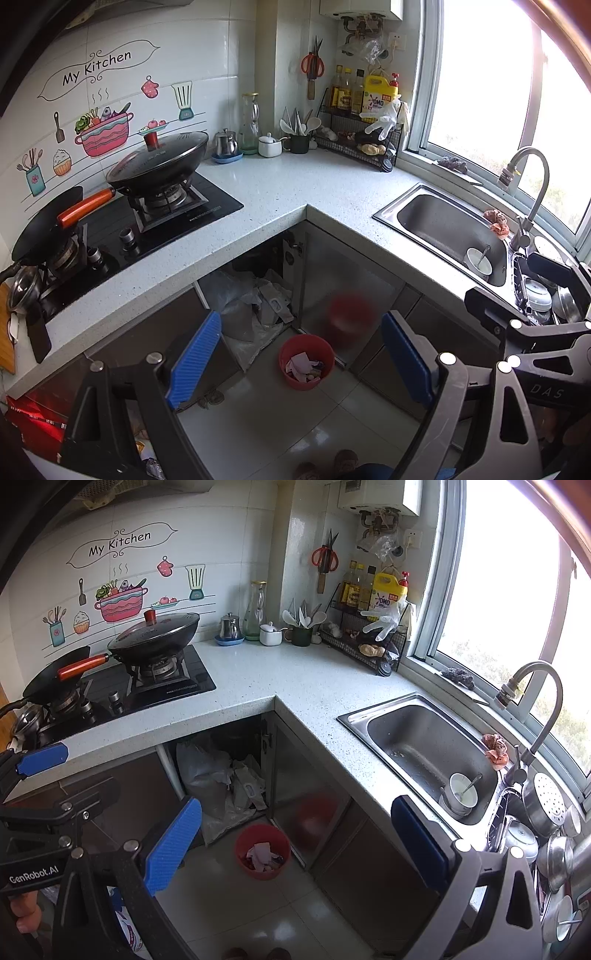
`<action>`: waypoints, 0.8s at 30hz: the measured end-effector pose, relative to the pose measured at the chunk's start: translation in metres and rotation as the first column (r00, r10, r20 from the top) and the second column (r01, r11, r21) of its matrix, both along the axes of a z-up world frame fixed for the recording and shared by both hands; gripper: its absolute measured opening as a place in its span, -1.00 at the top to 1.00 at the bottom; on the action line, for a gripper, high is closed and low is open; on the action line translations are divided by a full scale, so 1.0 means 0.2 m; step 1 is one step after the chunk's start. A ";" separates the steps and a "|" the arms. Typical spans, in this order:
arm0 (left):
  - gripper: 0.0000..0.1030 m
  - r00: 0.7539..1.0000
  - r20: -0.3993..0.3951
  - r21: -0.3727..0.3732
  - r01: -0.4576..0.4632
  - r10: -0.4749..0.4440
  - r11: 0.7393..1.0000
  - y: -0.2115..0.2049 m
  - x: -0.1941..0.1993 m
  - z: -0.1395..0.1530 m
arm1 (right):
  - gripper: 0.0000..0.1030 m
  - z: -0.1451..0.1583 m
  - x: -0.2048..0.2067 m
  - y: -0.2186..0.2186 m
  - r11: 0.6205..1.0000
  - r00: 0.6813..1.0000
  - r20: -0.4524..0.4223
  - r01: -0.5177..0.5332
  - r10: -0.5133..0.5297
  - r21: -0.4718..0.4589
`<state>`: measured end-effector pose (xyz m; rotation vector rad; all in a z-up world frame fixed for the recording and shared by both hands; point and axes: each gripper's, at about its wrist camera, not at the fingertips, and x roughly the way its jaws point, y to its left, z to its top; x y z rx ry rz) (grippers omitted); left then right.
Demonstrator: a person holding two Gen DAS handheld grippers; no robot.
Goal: Collect trash
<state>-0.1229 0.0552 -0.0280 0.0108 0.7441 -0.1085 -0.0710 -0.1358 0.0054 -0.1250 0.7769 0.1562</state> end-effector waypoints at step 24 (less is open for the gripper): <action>-0.69 1.000 -0.010 -0.009 0.008 -0.008 1.000 0.02 0.03 -0.02 | -0.99 -0.02 0.00 0.02 1.000 1.000 -0.007 0.002 -0.002 -0.008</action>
